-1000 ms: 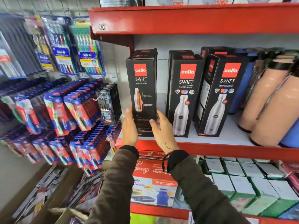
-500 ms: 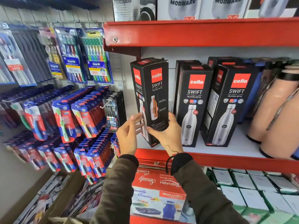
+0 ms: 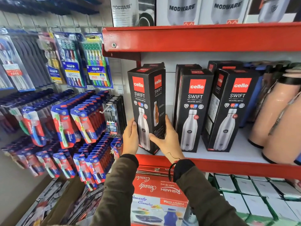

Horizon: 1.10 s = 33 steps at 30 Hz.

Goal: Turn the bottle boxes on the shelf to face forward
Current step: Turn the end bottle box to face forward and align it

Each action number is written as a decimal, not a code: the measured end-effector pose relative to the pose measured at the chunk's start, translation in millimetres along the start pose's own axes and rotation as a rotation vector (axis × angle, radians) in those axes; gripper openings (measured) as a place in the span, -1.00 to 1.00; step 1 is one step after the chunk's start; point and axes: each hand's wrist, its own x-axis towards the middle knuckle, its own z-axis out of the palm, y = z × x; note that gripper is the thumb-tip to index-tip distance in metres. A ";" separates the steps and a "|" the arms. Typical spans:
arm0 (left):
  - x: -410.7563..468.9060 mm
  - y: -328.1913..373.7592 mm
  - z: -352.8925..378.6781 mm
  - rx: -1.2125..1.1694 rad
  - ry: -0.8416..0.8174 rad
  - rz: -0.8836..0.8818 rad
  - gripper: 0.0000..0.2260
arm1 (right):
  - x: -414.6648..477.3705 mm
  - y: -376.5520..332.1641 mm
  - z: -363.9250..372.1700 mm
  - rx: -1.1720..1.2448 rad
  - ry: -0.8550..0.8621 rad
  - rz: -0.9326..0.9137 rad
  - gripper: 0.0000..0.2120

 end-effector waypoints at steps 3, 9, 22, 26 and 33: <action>-3.7 -1.1 1.0 0.027 0.019 0.046 -0.69 | -1.1 5.4 -0.5 -0.029 -0.041 -0.004 -0.14; -6.7 0.4 5.3 0.066 0.013 0.098 -0.75 | 2.0 9.4 -0.6 -0.097 -0.051 -0.052 -0.36; -11.0 2.7 9.3 0.024 -0.051 -0.002 -0.64 | -1.5 19.4 10.4 -0.064 0.046 0.003 -0.59; -12.8 -0.6 5.0 0.035 -0.061 -0.044 -0.61 | -2.4 16.9 9.4 -0.049 0.047 0.018 -0.60; -27.7 1.5 -4.9 -0.018 -0.075 -0.043 -0.65 | -15.7 14.0 0.7 0.038 0.001 0.075 -0.54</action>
